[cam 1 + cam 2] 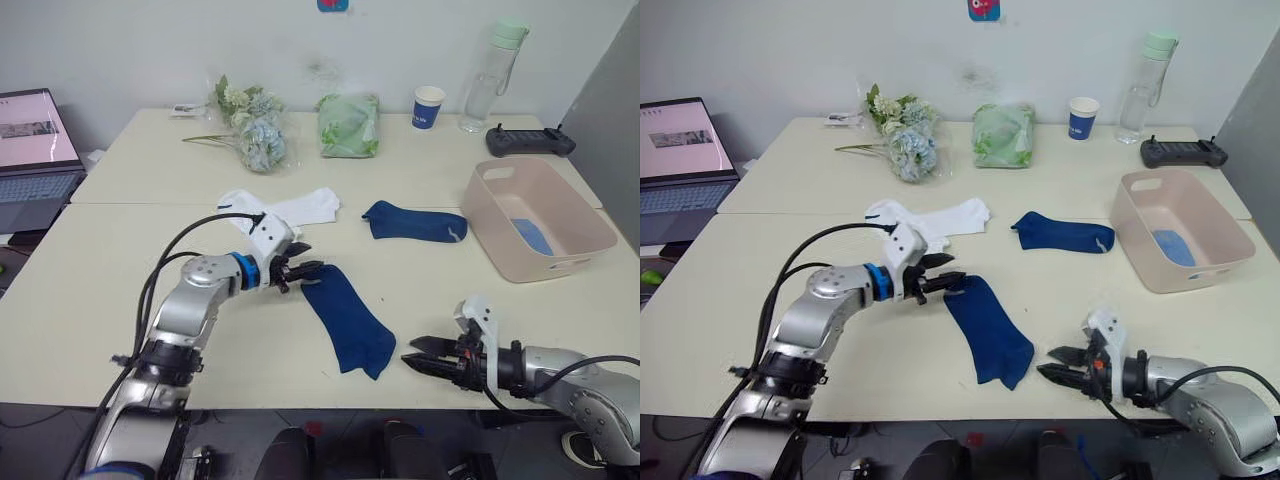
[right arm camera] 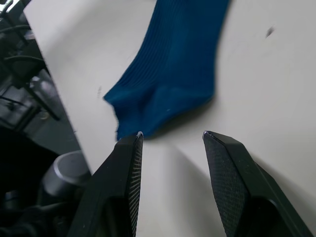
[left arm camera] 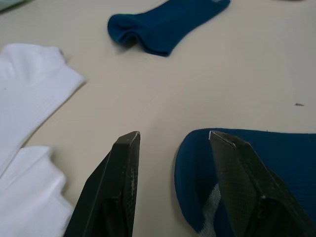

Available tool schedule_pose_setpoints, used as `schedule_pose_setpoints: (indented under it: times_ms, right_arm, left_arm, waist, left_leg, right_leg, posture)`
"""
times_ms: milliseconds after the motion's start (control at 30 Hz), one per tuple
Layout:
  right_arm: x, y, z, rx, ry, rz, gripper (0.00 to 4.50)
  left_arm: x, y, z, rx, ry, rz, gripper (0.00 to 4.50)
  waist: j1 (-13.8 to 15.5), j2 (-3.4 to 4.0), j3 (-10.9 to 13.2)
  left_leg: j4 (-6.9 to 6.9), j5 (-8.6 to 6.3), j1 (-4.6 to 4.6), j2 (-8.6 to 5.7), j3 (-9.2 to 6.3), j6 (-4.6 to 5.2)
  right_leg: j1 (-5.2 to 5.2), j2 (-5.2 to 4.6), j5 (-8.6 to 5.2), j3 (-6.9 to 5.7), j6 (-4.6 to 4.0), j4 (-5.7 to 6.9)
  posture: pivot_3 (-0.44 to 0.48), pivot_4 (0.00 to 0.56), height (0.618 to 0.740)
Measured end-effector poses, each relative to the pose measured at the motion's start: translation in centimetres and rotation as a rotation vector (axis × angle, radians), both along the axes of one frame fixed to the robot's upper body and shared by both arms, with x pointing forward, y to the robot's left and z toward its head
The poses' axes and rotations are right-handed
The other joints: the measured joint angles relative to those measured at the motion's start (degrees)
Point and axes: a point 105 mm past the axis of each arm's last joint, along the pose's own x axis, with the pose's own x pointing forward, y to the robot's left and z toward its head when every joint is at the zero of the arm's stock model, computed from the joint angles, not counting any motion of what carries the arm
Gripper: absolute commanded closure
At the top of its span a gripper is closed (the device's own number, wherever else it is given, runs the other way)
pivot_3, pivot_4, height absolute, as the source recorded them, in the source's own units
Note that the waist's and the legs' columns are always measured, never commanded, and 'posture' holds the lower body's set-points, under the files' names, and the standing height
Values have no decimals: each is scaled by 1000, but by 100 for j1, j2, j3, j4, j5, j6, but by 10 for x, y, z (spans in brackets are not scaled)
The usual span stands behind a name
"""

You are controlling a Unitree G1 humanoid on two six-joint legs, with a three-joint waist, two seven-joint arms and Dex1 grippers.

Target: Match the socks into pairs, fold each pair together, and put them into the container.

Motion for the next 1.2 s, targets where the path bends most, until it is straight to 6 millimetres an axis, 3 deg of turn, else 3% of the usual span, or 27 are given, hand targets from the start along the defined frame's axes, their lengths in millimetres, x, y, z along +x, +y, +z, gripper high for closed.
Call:
schedule_pose_setpoints:
  times_ms: [333, 400, 567, 600, 867, 1100, 1200]
  right_arm:
    - [11, 37, 4, 57, 82, -8, 2403]
    - [14, 37, 2, 46, 91, -16, 2403]
    - [21, 30, 2, 17, 87, -30, 4068]
    - [22, 28, 3, 10, 87, -30, 4482]
    - [49, 10, 16, -43, 36, -32, 4482]
    - [77, 8, 21, -97, -40, 31, 4482]
    - [81, 6, 16, -118, -49, 48, 4482]
  left_arm:
    - [7, -5, -23, 106, 35, -91, 2185]
    - [7, -5, -21, 113, 29, -93, 2747]
    - [4, -1, -23, 117, 41, -91, 4433]
    - [1, 0, -24, 109, 48, -89, 4500]
    - [-24, 11, -29, 23, 128, -7, 4500]
    - [-76, 14, -35, -66, 257, 152, 4500]
    - [-85, 12, -32, -116, 248, 243, 4500]
  waist:
    - [-28, -1, 1]
    - [-28, -1, 0]
    - [-30, -1, 0]
    - [-33, -1, 0]
    - [-90, 0, 0]
    - [-155, -1, 1]
    - [-120, -1, 1]
  left_leg:
    - [0, 0, -4, 3, -2, 1]
    - [1, -1, -4, 2, -1, 1]
    - [0, -1, -3, 4, -2, 1]
    - [0, -1, -3, 5, -2, 1]
    - [-1, -1, -3, 9, -5, 2]
    - [-4, -2, -1, 12, -6, 3]
    - [-2, -2, -3, 7, -5, 3]
  right_leg:
    - [-5, 25, 0, 2, 0, 2]
    - [-5, 24, 0, 3, 0, 1]
    - [-5, 25, 0, 3, 0, 2]
    - [-5, 25, 0, 3, 0, 2]
    - [-5, 22, 0, 4, 0, 3]
    - [-6, -2, 0, 3, 1, 3]
    - [-4, -10, 0, 2, 1, 2]
  posture:
    - [0, 150, 740]
    - [0, 150, 740]
    - [0, 150, 740]
    - [0, 150, 740]
    - [0, 150, 740]
    - [0, 150, 740]
    - [0, 150, 740]
